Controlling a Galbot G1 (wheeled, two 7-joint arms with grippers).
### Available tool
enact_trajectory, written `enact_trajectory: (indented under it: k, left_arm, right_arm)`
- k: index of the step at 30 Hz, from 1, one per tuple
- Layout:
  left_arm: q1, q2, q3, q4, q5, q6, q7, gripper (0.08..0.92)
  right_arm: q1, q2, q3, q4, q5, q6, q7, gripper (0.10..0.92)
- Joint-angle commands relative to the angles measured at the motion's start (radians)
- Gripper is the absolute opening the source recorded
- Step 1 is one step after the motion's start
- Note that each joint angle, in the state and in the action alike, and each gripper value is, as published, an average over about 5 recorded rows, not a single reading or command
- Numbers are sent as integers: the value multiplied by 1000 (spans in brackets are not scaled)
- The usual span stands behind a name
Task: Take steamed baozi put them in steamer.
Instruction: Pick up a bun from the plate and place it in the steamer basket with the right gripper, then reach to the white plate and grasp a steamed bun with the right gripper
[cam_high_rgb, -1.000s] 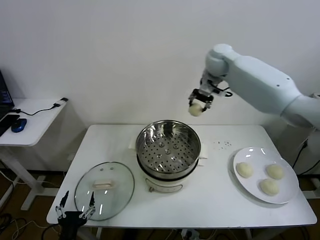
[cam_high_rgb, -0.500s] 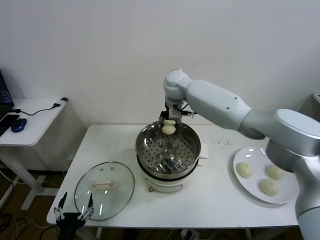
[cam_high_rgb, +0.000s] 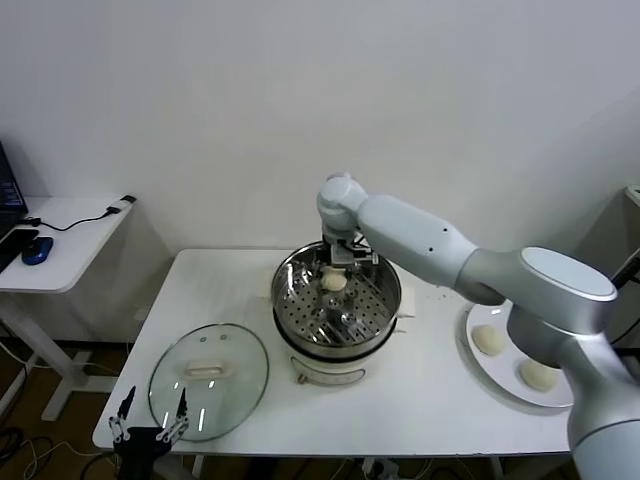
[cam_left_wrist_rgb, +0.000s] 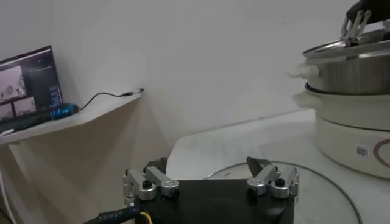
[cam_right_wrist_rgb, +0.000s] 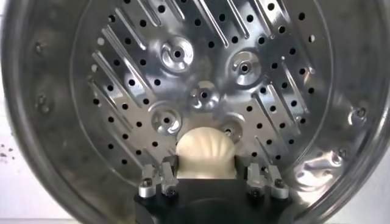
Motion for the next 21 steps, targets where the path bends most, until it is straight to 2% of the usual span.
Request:
enact_trajectory:
  k: [1,7,12,16,19,21]
  left_arm:
    - [0,0,1,-2,1,0,0,823]
    - [1,-3,2,-9,5,3,0,823]
    - [4,-5,5,-16,9,5,0,823]
    - [5,-6,6,-26,13,6,0,823]
    - [10,-8,4,-37,11,7,-1,823]
    - [16,-11,3,-43,7,6,-2,823]
  right_arm:
    - [-7,5,8,3,0,6,-9,802]
    - [83,-62,6,67,143,4,-68,822]
    - [181,-178,1,118,279,-38,-91,823]
    - [298,-316,-115,143,477,-193,4,823]
    - [403,-427,-264,182,639,-372,101,823]
    - [449,-495,-350,201,749,-502,103,823]
